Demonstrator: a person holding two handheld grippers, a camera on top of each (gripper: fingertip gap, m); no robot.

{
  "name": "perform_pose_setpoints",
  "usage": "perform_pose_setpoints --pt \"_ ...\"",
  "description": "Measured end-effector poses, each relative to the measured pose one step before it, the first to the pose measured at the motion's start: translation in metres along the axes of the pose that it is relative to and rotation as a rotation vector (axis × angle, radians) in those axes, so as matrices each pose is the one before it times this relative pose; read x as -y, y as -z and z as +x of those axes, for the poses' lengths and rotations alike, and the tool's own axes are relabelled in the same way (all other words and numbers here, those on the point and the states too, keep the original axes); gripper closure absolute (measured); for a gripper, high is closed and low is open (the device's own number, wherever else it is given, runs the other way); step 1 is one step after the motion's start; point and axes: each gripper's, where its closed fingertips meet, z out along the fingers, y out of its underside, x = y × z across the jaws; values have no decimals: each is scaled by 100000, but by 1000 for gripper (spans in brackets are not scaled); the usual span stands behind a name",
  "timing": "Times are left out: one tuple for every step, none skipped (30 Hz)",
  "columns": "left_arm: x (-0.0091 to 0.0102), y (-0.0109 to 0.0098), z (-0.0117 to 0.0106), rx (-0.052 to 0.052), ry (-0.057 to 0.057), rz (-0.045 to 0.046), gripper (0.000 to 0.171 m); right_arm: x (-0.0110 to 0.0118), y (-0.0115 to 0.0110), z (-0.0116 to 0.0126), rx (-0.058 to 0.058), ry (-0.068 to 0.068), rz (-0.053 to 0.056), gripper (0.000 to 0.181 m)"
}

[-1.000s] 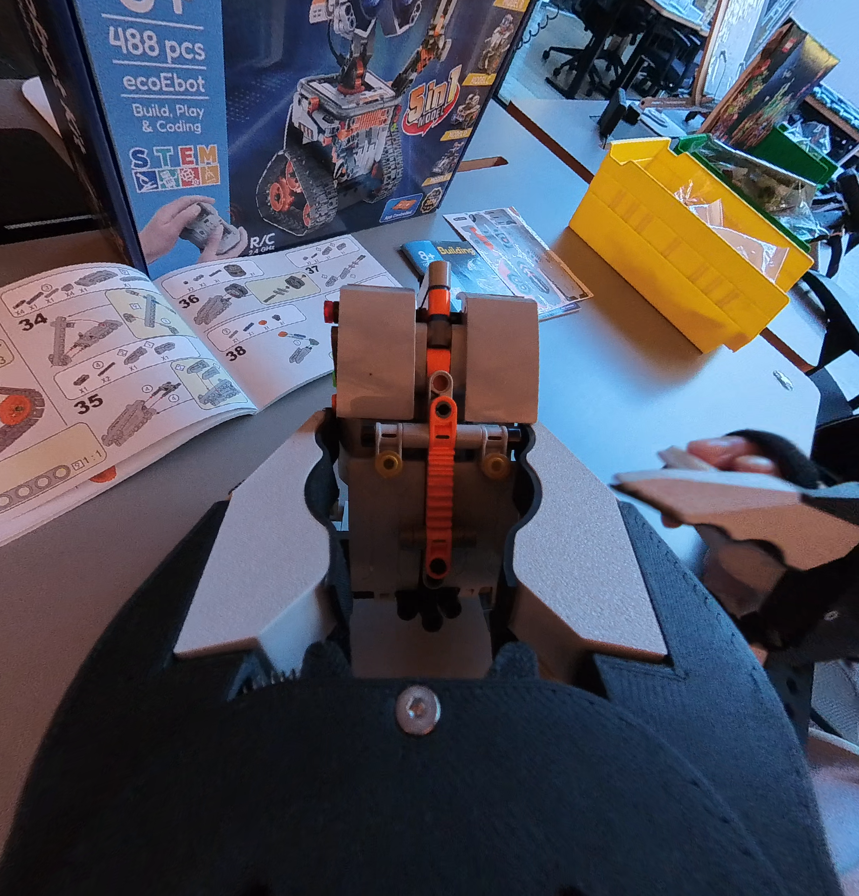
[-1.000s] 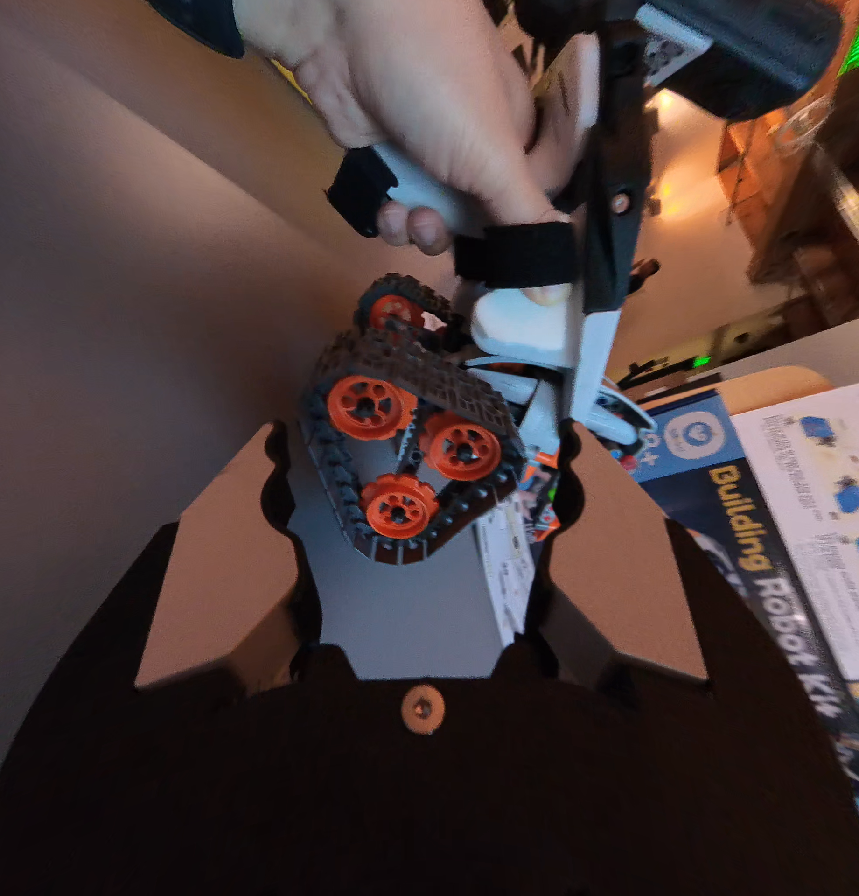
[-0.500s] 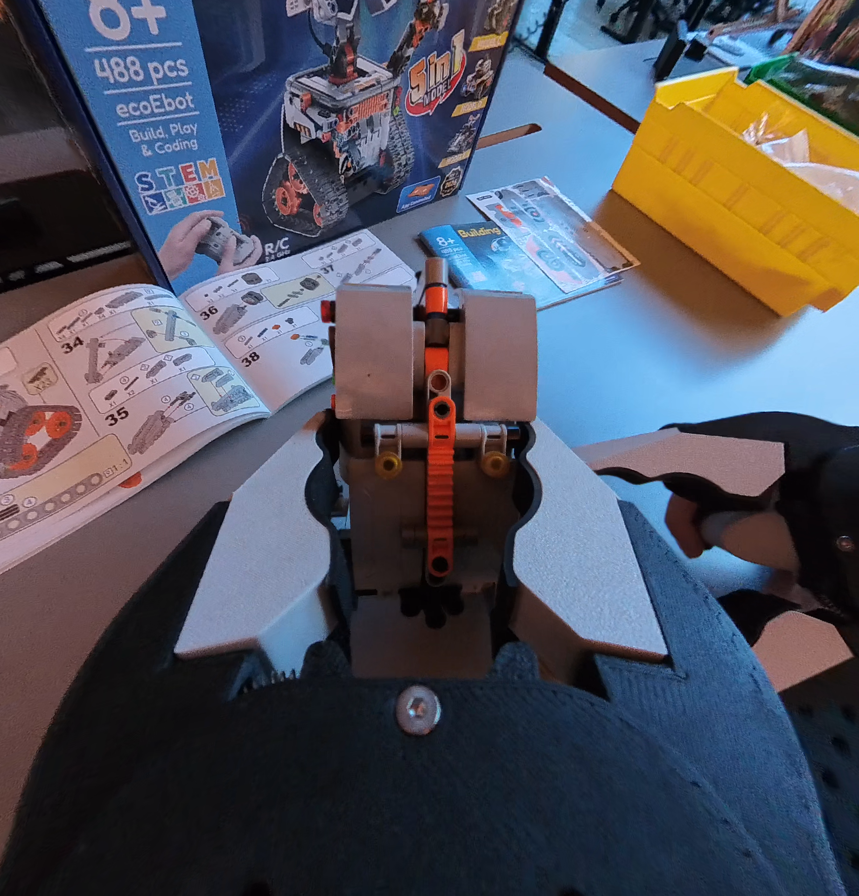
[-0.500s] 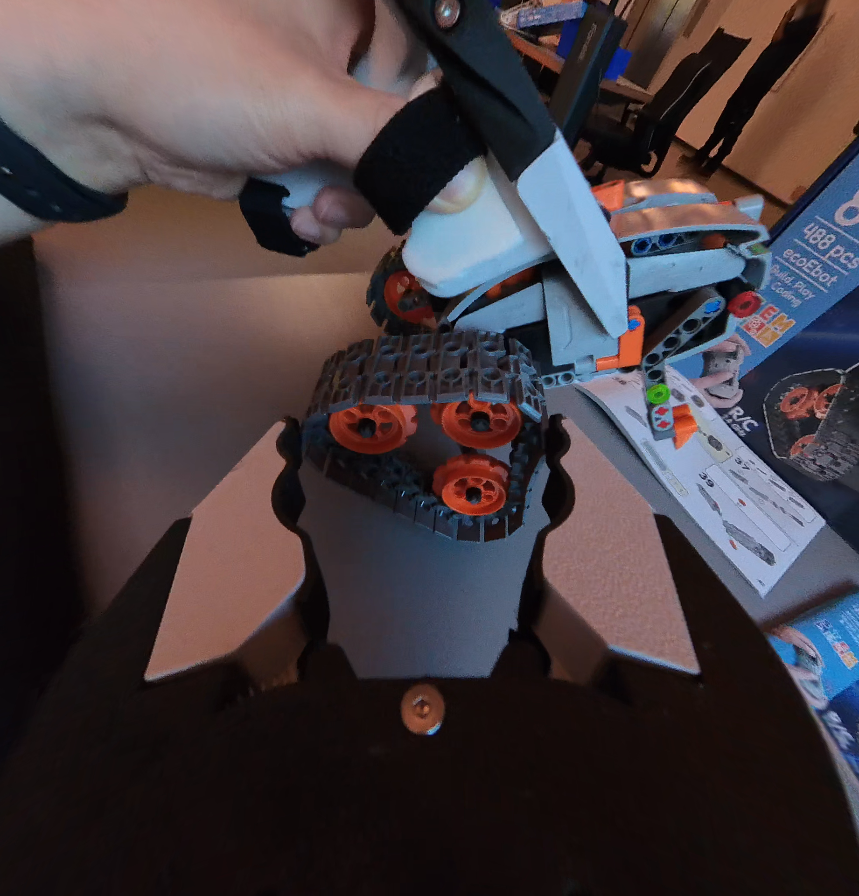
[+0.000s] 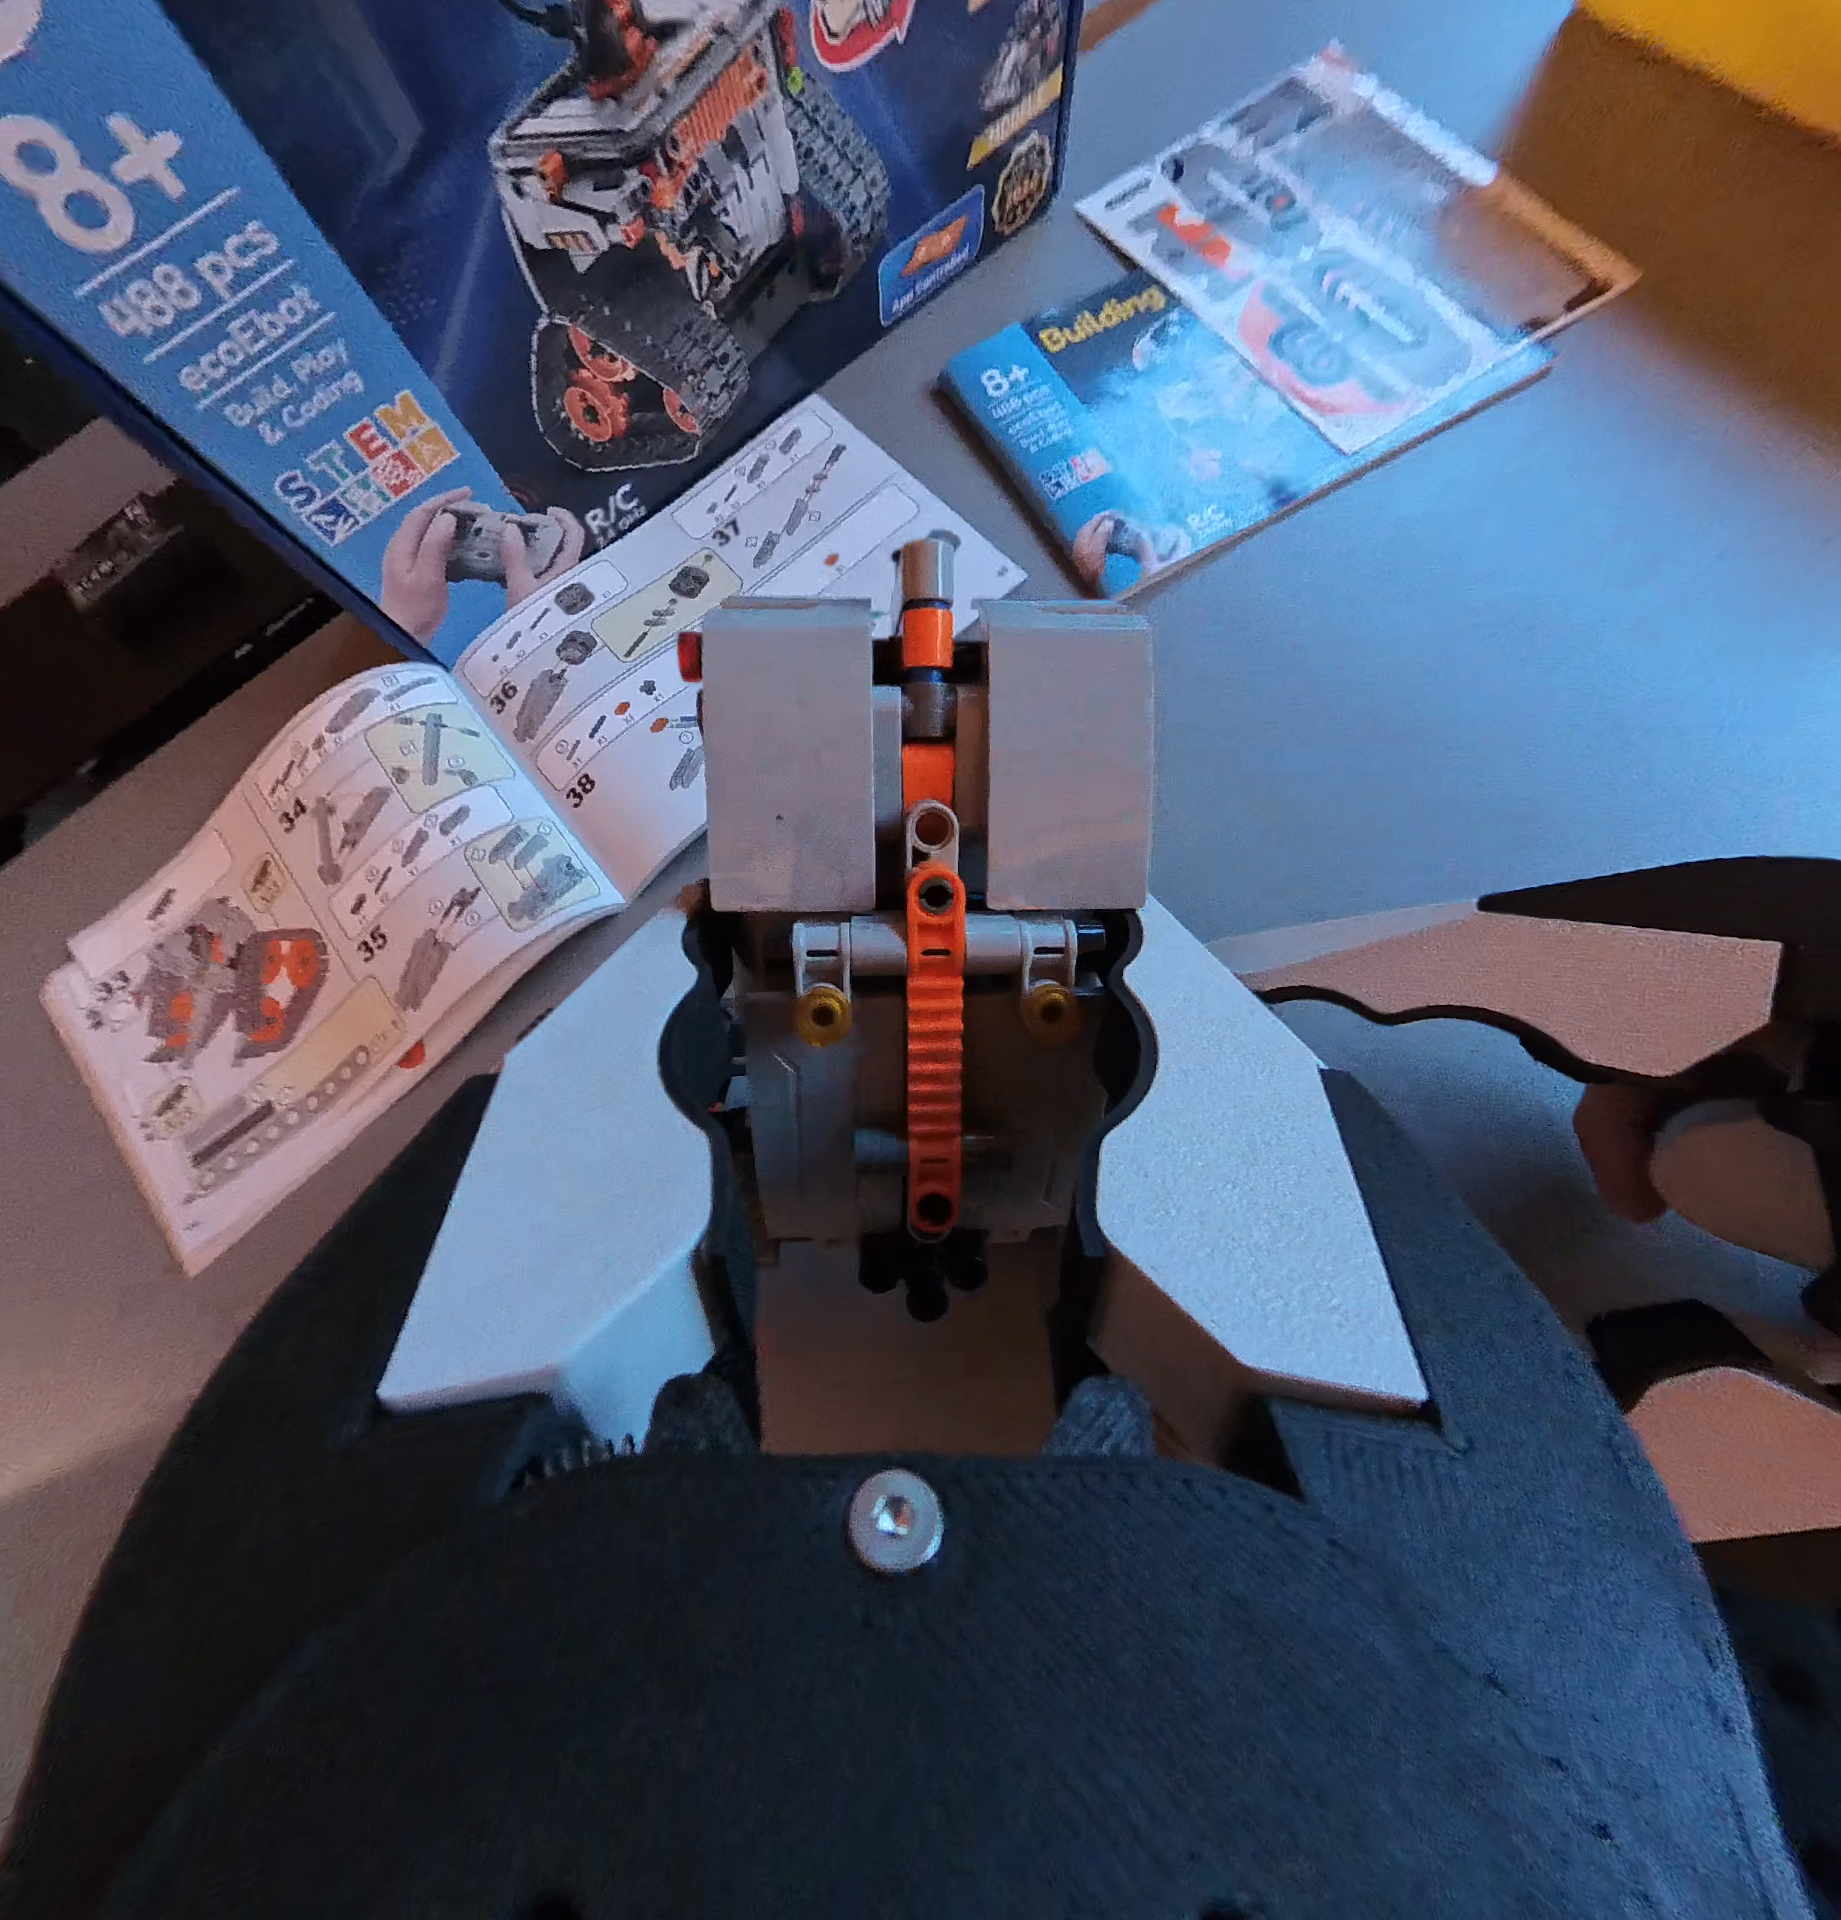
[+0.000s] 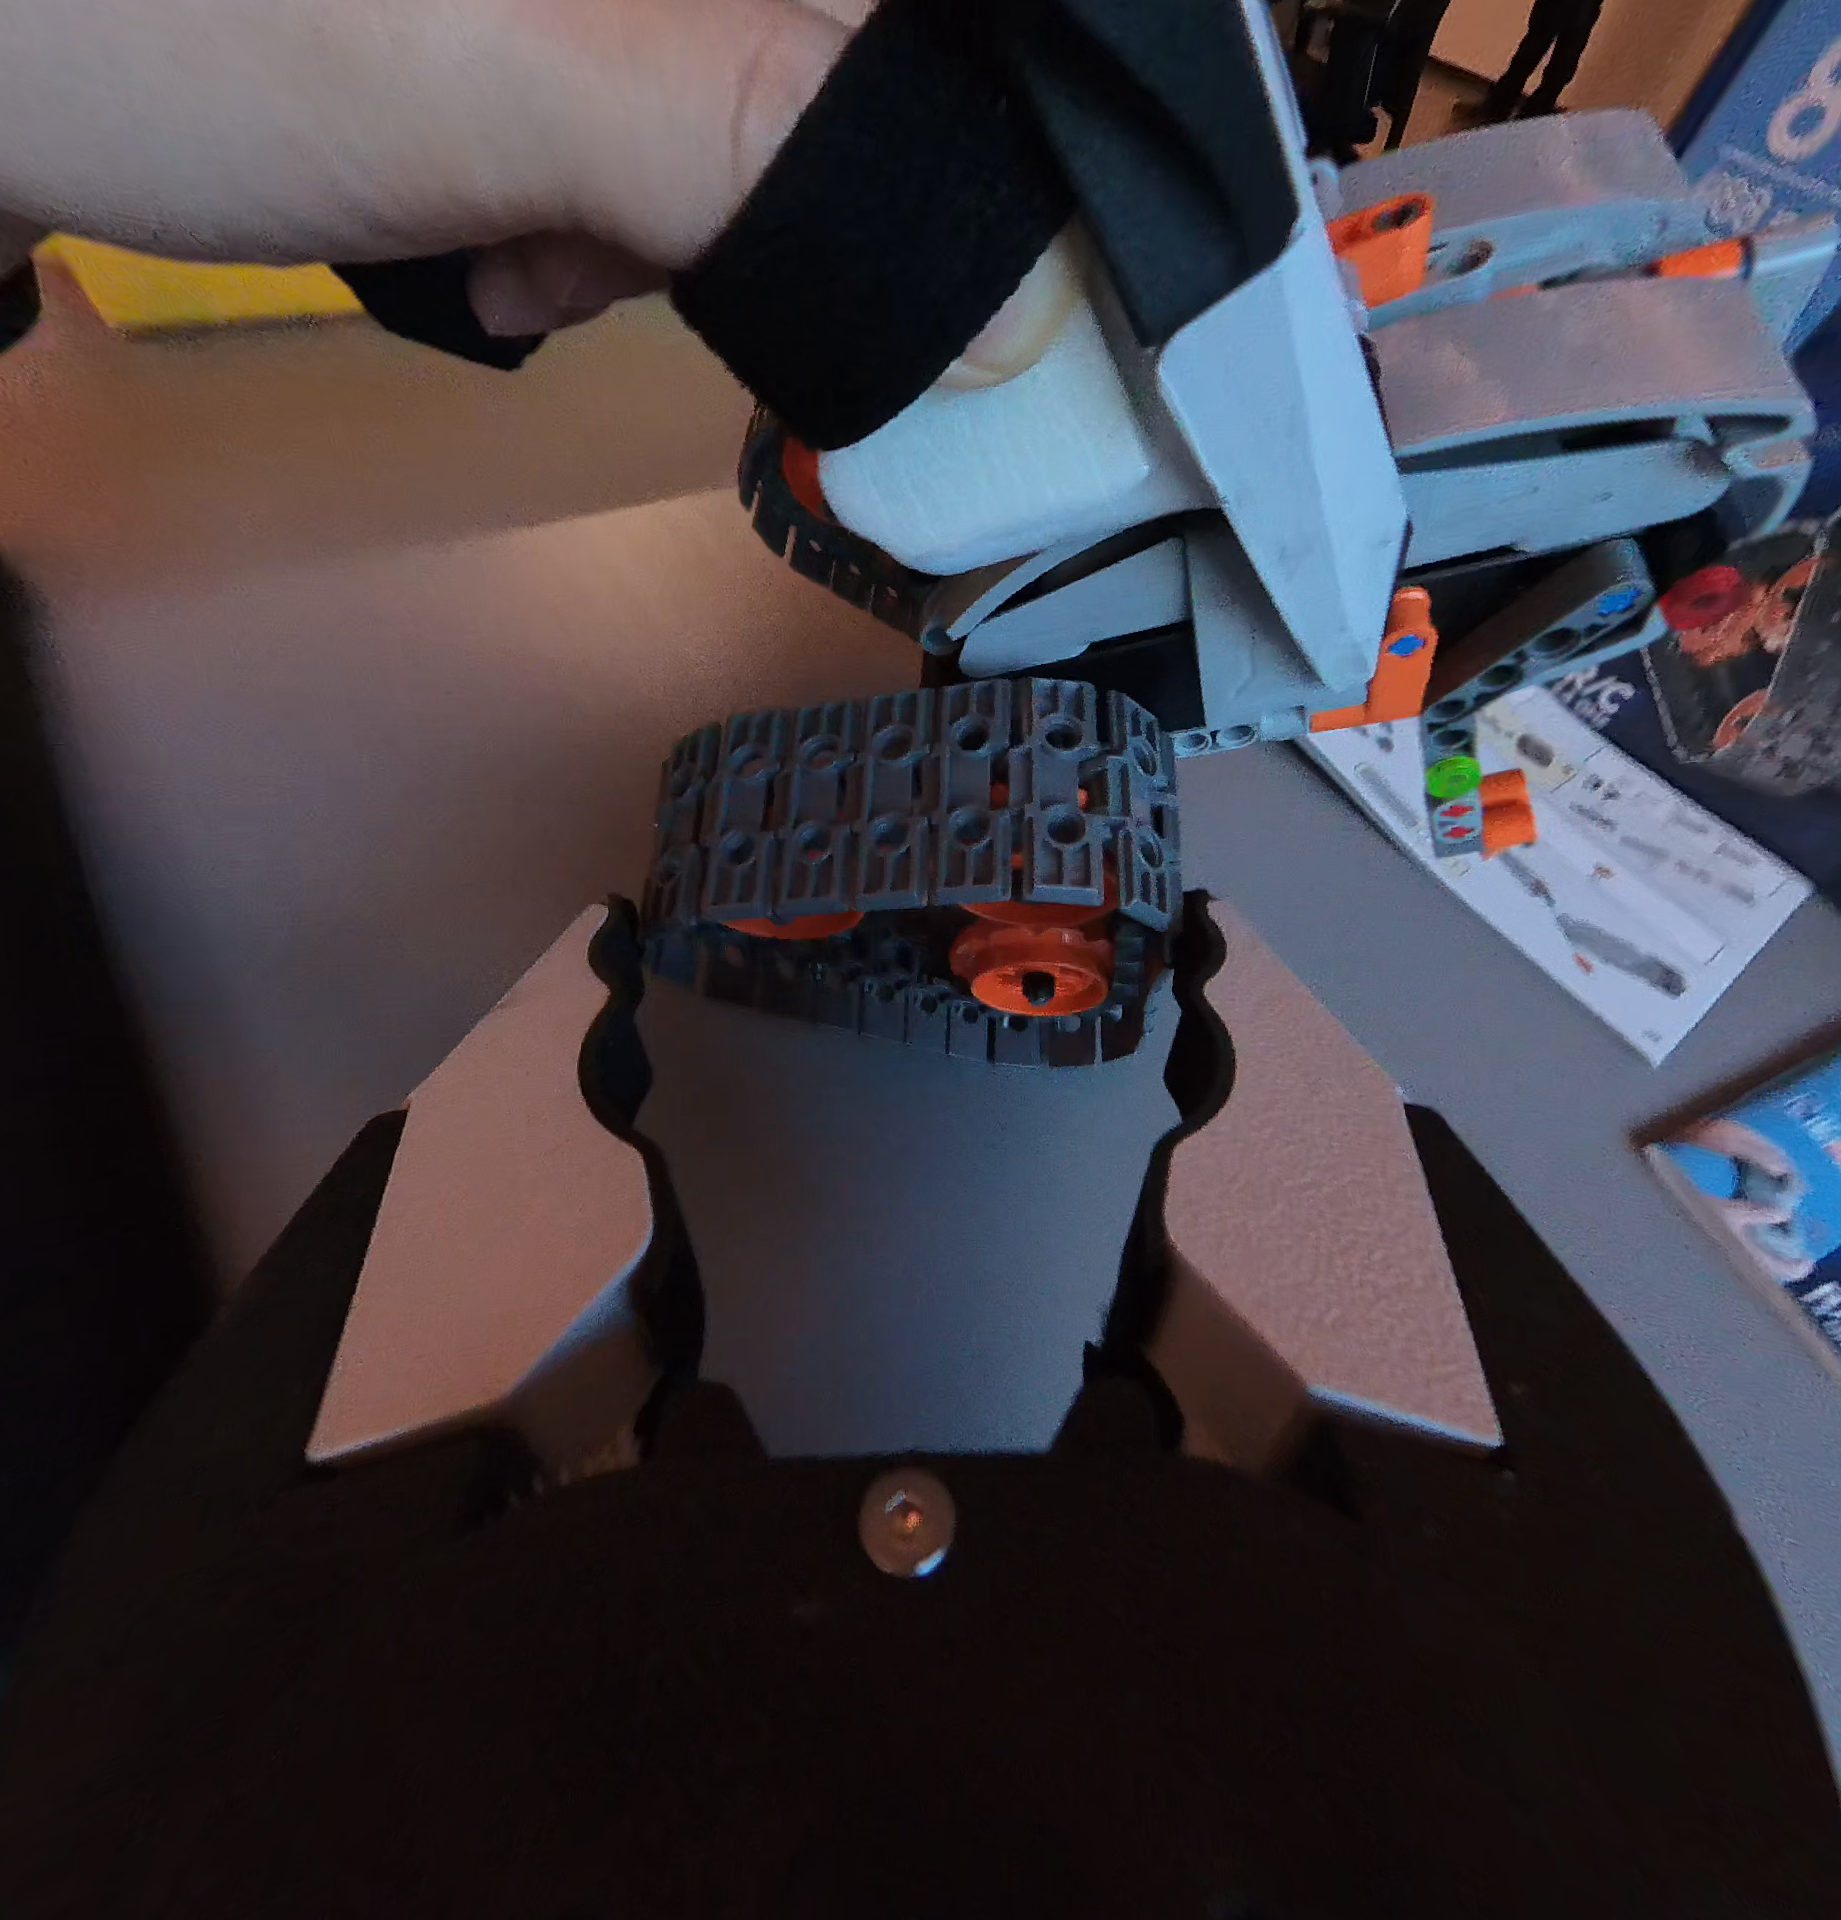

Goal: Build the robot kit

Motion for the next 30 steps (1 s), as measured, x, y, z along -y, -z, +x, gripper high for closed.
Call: perform_pose_setpoints --pt "294 -300 239 1217 -2343 -3038 101 -18 131 215 1336 -4468 1174 78" --pt "262 -292 214 943 -1885 -2934 101 -2 118 193 1158 -3426 837 78" --pt "231 -272 160 685 -1727 -2617 101 31 122 164 855 -3129 884 78" --pt "182 -262 142 388 -1114 -1970 100 22 123 120 699 -2425 1010 78" --pt "134 -225 129 93 -672 -1287 100 40 133 101 543 -1552 1010 78" --pt "145 -189 85 -157 -313 -319 101 34 148 131 -49 -1444 672 78" --pt "88 -191 -20 228 241 -119 101 123 182 155 -779 -469 915 78" --pt "72 -196 -37 86 643 -433 101 226 201 192 -1505 1732 1314 77" --pt "102 -204 -8 -458 541 -481 101 260 187 326 -2601 3120 1172 74" --pt "105 -195 -8 -650 213 -837 101 302 169 330 -2573 3742 977 71" --pt "111 -147 -18 -567 -101 -741 101 405 152 151 -1337 3585 1451 70" --pt "27 -69 -55 -564 295 -617 101 479 102 -8 -400 2882 1878 70" --pt "-38 4 -131 -335 973 -73 101 313 8 -89 44 2486 809 70" --pt "-92 35 -192 -584 1723 491 101 35 -94 -165 464 2312 -852 70" --pt "-123 40 -261 -754 2353 602 101 -95 -157 -185 449 1980 -1284 70" --pt "-125 13 -295 -988 2786 457 101 -76 -207 -88 -73 1513 -953 71" --pt "-102 -50 -305 -1157 2607 235 101 -82 -247 -18 -143 1186 -1181 71" --pt "-75 -70 -344 -1075 2643 -104 101 -24 -259 8 -76 1205 -1062 72" --pt "-83 -98 -305 -957 2713 -535 101 74 -225 165 -653 1233 -465 74" --pt "-89 -83 -192 -804 2114 -796 101 47 -198 196 -449 1212 -578 75" --pt "-21 -65 -82 -101 916 -426 101 126 -128 -19 988 -158 -128 75" --pt "61 -70 64 534 -594 -108 101 22 -47 -3 691 -629 -294 75" --pt "69 -83 167 845 -1282 -558 101 -14 43 5 281 -264 266 75" --pt "53 -54 198 1235 -1401 -1377 101 -17 135 -2 502 -482 620 76" --pt "4 -48 184 1806 -1319 -2123 101 -27 201 16 1100 -1723 471 76" --pt "-21 -106 185 1899 -1139 -2544 101 100 286 36 1167 -2420 1356 76" --pt "-98 -243 167 1512 -834 -3074 101 282 306 69 573 -2560 2393 76" --pt "-203 -386 54 1241 -318 -3995 101 344 275 140 -29 -3015 2513 76" --pt "-212 -462 -77 1052 -76 -4046 101 285 176 67 487 -3001 1955 81" --pt "-170 -488 -147 590 558 -3137 102 120 71 -142 2332 -2964 841 91"
